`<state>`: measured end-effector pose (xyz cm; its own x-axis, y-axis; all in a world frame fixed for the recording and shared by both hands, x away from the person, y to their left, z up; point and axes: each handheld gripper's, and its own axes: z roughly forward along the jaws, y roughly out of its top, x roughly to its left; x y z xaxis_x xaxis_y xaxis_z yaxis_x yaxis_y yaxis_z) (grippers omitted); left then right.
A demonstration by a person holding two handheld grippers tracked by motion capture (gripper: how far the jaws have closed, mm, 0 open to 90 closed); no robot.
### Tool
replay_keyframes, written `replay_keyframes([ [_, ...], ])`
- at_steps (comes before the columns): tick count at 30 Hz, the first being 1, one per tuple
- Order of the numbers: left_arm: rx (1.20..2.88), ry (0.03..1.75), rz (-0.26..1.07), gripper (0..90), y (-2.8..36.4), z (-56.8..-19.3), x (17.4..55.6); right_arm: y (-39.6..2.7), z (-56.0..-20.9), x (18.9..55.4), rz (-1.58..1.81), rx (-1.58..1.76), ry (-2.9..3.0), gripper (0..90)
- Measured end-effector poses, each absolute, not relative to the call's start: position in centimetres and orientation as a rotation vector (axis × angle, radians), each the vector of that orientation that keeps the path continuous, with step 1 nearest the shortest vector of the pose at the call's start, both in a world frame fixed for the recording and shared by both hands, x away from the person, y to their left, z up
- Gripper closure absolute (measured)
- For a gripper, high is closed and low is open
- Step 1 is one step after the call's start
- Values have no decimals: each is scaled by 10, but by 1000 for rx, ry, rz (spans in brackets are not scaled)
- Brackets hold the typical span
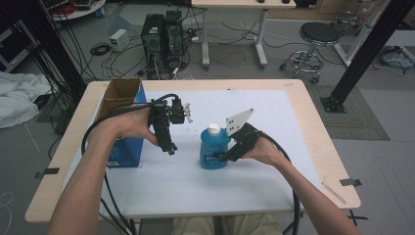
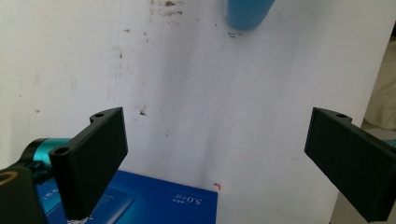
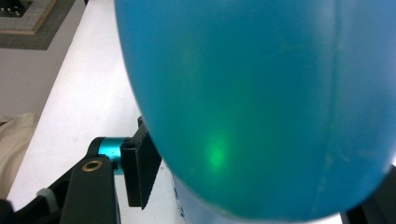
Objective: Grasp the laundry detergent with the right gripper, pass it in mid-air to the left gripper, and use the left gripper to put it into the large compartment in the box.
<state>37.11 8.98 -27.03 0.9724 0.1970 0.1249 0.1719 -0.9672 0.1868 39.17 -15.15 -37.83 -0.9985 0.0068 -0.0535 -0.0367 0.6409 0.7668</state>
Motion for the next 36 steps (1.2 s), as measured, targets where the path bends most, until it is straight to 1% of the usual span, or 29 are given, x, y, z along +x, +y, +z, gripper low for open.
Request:
replay_keyframes([
  [7, 2947, 279, 215, 60, 90, -270, 371, -151, -380, 391, 1307, -28, 2793, 358],
  [9, 2946, 277, 214, 60, 90, -270, 371, -151, -380, 391, 1312, -43, 2797, 390],
  [18, 2945, 273, 217, 60, 90, -270, 370, -153, -381, 394, 1358, -39, 2813, 413],
  [24, 2944, 274, 216, 60, 91, -270, 370, -157, -382, 398, 1415, -17, 2837, 444],
  [36, 2931, 282, 199, 60, 86, -265, 372, -158, -384, 399, 1453, -37, 2824, 466],
])
